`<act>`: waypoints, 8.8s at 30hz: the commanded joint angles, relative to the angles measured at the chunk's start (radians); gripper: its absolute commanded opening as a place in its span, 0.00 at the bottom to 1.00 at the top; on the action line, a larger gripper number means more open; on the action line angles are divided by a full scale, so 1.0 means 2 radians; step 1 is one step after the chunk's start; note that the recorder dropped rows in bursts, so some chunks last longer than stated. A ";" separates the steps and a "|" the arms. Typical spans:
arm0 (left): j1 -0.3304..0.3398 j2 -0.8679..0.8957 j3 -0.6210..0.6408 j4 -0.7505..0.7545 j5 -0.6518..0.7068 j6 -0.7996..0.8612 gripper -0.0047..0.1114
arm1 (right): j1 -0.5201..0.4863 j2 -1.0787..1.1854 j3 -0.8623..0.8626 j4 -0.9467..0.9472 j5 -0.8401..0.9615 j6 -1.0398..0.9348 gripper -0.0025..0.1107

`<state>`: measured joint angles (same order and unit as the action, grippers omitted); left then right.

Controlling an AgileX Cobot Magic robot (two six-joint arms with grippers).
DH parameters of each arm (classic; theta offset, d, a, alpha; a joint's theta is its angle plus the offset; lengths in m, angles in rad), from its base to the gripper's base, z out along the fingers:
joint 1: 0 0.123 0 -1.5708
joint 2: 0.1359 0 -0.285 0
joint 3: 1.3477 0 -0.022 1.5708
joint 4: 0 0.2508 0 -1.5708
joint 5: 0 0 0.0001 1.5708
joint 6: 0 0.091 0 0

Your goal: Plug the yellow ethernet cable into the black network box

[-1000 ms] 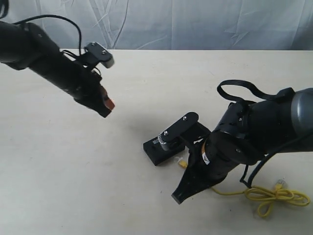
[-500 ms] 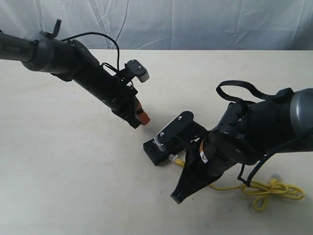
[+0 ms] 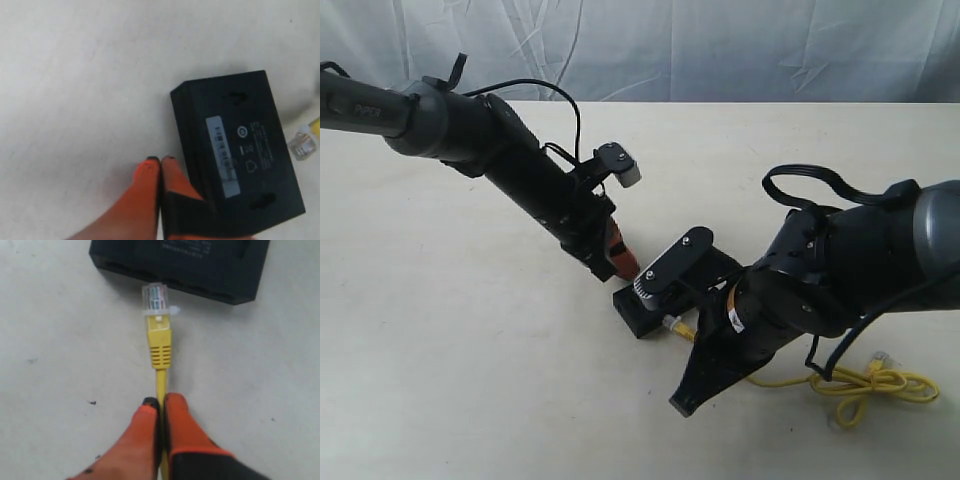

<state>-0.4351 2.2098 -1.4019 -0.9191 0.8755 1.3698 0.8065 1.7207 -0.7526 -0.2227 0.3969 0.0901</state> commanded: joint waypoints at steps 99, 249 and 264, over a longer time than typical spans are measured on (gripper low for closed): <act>0.011 0.012 0.001 0.061 0.033 -0.170 0.04 | 0.001 0.022 0.000 0.056 -0.024 -0.015 0.02; 0.107 -0.860 0.450 0.243 -0.283 -0.382 0.04 | -0.245 -0.808 0.121 0.085 0.098 0.069 0.02; 0.107 -0.860 0.450 0.243 -0.283 -0.382 0.04 | -0.322 -0.811 0.125 0.070 0.098 0.044 0.02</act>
<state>-0.2206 0.4970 -0.5054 -0.4394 0.3186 0.6112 0.1687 0.1035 -0.5132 -0.0486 0.5953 0.2228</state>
